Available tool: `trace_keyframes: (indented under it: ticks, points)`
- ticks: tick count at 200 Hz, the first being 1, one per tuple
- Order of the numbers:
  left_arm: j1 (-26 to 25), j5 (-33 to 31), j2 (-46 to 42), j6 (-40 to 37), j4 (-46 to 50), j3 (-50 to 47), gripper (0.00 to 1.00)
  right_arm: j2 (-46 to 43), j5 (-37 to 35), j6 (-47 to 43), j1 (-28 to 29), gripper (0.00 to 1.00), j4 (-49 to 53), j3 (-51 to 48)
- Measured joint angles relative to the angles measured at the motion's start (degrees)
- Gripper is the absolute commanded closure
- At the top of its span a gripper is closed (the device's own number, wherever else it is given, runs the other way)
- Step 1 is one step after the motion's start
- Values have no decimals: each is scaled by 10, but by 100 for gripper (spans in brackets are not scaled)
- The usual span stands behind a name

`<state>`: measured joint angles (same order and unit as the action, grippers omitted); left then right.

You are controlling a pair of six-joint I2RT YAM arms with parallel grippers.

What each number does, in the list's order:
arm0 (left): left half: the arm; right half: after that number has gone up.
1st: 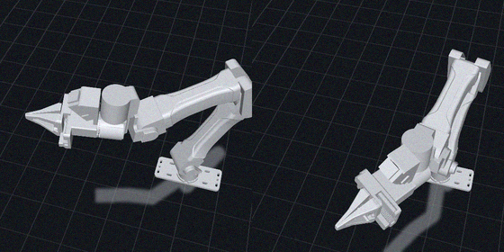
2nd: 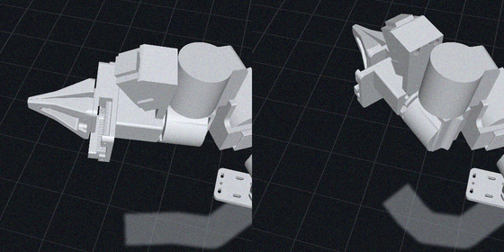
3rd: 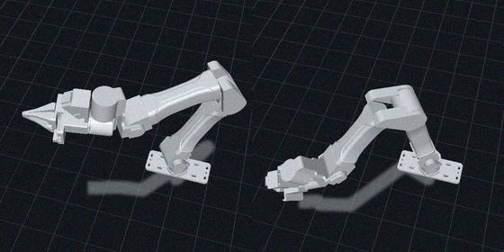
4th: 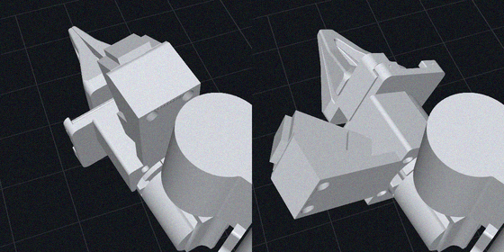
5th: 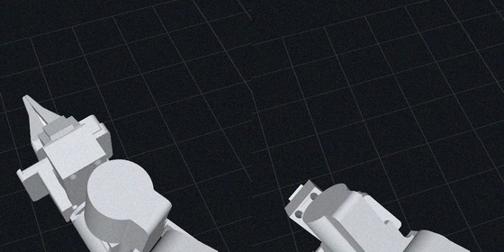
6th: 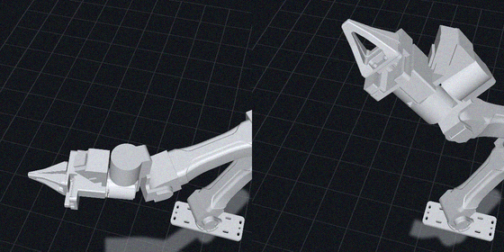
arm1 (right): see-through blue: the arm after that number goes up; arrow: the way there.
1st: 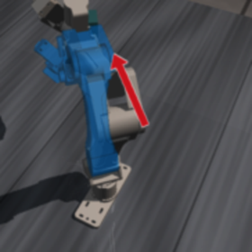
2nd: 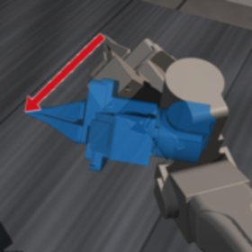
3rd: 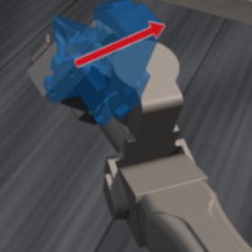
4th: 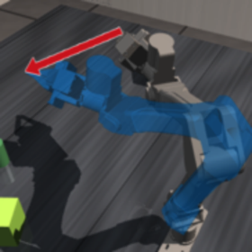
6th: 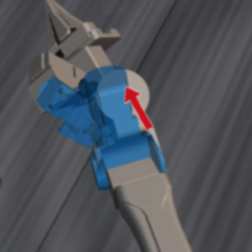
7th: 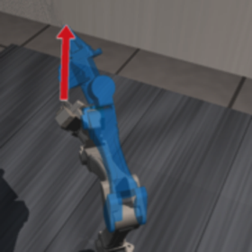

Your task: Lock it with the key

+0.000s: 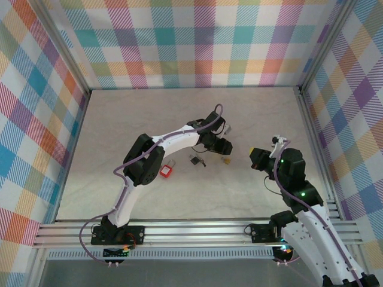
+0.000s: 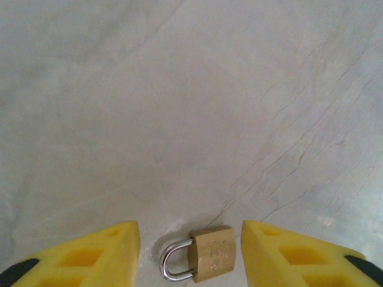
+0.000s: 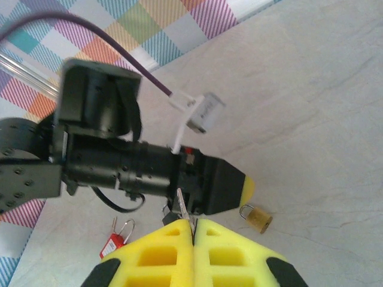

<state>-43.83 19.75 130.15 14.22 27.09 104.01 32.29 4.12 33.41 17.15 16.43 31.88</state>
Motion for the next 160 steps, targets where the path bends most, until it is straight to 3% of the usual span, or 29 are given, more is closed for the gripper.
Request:
trace_keyframes:
  ticks: [39,43,46,74,160]
  points:
    - [10,-15,-5,-12,5,42,14,25,0,14,-3,100,-10,-18]
    - [10,-17,-8,-17,7,42,2,28,0,14,-3,100,-11,-20]
    - [10,-19,-10,-14,7,41,0,31,0,16,-3,100,-11,-21]
    - [13,-49,-74,-19,-6,-2,0,60,0,20,-3,100,-17,-23]
    - [-18,-196,-505,23,-139,-326,0,218,4,34,-3,100,-57,-31]
